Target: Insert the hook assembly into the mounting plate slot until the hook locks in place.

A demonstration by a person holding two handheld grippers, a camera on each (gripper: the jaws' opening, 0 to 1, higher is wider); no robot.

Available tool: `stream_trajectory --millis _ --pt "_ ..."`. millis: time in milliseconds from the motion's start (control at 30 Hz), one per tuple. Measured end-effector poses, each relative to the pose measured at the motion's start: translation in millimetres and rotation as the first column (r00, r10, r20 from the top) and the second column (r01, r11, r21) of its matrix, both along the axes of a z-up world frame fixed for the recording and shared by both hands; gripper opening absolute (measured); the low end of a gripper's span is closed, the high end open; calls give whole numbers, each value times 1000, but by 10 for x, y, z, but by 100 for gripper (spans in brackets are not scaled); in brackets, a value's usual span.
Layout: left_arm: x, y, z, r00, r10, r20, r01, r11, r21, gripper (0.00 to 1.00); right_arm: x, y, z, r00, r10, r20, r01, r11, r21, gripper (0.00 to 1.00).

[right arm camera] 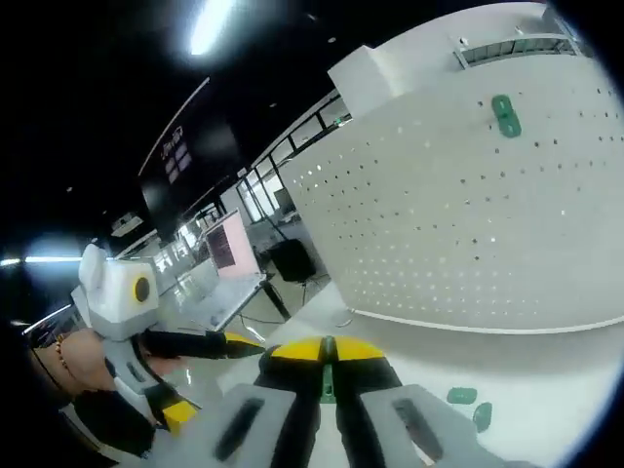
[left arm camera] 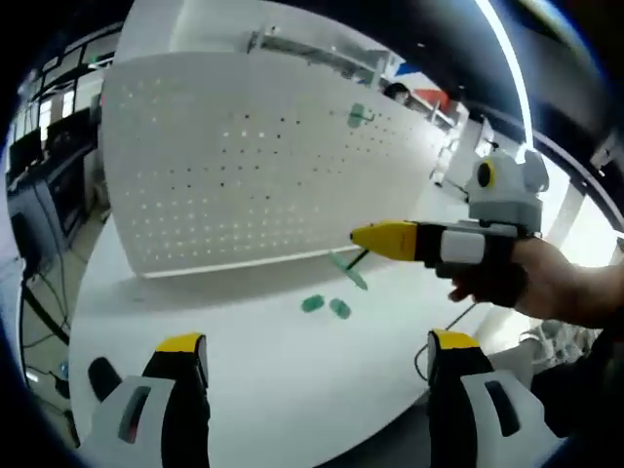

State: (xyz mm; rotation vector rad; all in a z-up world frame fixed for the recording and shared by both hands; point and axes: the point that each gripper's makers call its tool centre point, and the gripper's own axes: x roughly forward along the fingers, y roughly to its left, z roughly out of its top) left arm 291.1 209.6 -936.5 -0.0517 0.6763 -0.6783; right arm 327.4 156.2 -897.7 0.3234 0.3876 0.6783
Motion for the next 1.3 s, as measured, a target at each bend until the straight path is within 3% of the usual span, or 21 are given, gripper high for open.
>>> stream_trajectory --millis 167,367,633,800,1000,1167,1300 --pt "18 -100 89 1000 -14 17 14 1000 -22 91 -124 8 92 1000 -14 -18 16 997 82 0" --pt "-10 -205 121 999 -43 20 44 998 -43 85 -240 29 148 1000 -17 -12 19 994 108 0" --pt "-76 -325 184 998 -68 0 68 991 -117 67 -298 81 250 1000 -4 31 0 989 145 0" --pt "-82 -361 297 998 -66 2 65 979 -194 45 -298 97 357 997 -9 71 -3 987 160 0" --pt "-90 -378 339 997 -71 5 70 974 -214 35 -327 139 434 995 -6 104 -11 986 165 0" --pt "-97 -401 438 998 -61 -11 55 949 -310 23 -347 167 499 992 -3 127 -20 984 178 0" --pt "-90 -393 449 998 -57 1 55 952 -303 20 -364 178 535 990 -2 140 -22 985 171 0"
